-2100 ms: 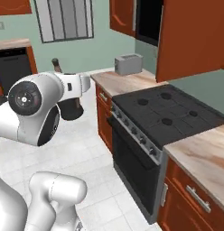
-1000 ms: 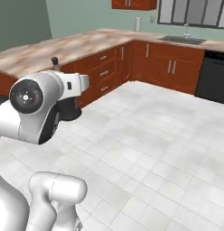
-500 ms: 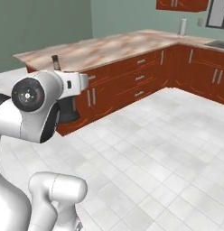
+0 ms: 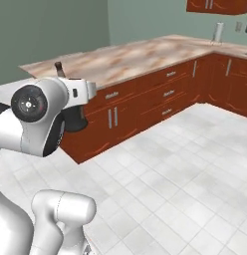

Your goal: Get the candle and the liquor from the cabinet and move them to the dining counter.

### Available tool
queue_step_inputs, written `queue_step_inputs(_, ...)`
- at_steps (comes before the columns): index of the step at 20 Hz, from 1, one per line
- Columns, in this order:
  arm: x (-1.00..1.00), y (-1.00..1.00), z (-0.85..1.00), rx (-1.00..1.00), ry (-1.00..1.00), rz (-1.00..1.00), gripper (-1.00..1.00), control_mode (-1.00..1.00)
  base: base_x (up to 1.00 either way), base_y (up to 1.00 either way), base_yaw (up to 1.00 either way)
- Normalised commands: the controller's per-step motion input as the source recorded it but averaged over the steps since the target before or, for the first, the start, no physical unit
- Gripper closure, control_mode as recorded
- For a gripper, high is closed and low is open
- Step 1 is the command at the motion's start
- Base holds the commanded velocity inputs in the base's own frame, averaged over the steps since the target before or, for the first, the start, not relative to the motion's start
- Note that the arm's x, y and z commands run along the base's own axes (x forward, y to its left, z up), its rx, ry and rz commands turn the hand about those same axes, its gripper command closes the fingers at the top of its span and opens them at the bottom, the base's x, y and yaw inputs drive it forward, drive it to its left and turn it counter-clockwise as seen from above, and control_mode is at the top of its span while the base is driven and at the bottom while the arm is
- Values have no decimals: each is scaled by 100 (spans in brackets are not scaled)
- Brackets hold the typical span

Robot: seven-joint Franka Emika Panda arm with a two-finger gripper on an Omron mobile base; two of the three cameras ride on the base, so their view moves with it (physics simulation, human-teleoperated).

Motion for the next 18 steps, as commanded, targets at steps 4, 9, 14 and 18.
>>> queue_step_inputs(4,0,0,0,0,0,0,100,100,70,53,5)
queue_step_inputs(9,0,0,0,0,0,0,100,100,71,55,3)
queue_step_inputs(14,0,0,0,0,0,0,100,100,70,55,3)
queue_step_inputs(18,0,0,0,0,0,0,100,100,68,53,5)
